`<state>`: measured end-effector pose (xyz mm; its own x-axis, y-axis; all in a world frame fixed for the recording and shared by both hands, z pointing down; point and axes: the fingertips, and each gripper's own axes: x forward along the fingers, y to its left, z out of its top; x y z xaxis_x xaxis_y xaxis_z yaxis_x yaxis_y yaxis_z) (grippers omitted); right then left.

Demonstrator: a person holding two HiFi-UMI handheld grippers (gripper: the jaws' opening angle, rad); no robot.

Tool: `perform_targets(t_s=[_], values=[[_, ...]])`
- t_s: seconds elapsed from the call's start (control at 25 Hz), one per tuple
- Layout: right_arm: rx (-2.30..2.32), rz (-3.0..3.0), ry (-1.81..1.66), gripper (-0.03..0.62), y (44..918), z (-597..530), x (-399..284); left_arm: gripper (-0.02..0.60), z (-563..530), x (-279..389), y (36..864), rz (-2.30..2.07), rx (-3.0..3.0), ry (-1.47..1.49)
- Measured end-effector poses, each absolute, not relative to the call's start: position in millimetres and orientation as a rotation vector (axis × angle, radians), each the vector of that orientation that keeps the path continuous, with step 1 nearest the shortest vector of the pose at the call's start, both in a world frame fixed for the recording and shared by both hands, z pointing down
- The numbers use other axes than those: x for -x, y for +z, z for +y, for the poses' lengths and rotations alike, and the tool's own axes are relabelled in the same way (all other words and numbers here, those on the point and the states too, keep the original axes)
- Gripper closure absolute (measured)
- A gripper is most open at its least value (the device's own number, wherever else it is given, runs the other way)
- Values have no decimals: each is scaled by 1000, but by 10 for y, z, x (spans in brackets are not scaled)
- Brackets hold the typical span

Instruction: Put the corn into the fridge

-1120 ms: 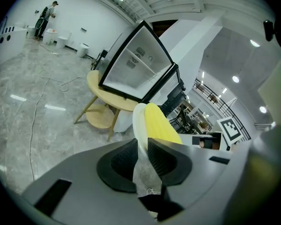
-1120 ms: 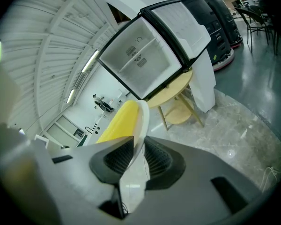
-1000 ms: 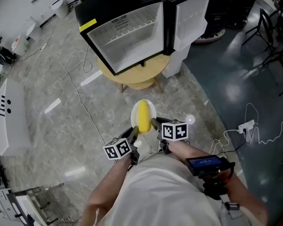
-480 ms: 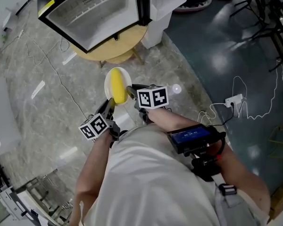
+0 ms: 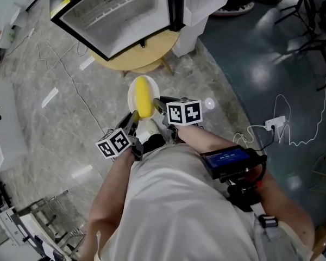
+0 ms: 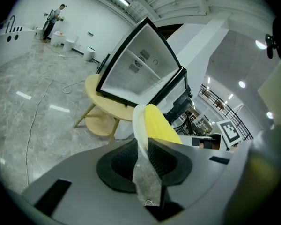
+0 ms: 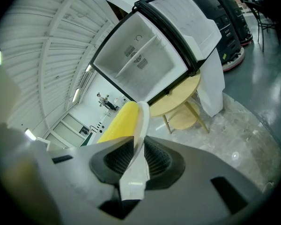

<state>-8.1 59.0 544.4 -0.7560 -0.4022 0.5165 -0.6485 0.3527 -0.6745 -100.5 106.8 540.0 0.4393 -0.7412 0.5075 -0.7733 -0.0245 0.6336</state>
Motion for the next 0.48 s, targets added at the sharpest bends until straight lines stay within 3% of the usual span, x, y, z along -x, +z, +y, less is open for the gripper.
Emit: perform_targets(t_s=[0.48], values=[[-1018,-2321,1385,526,5507,149,194,511,555,1161,5470,-1240,-1785,83]])
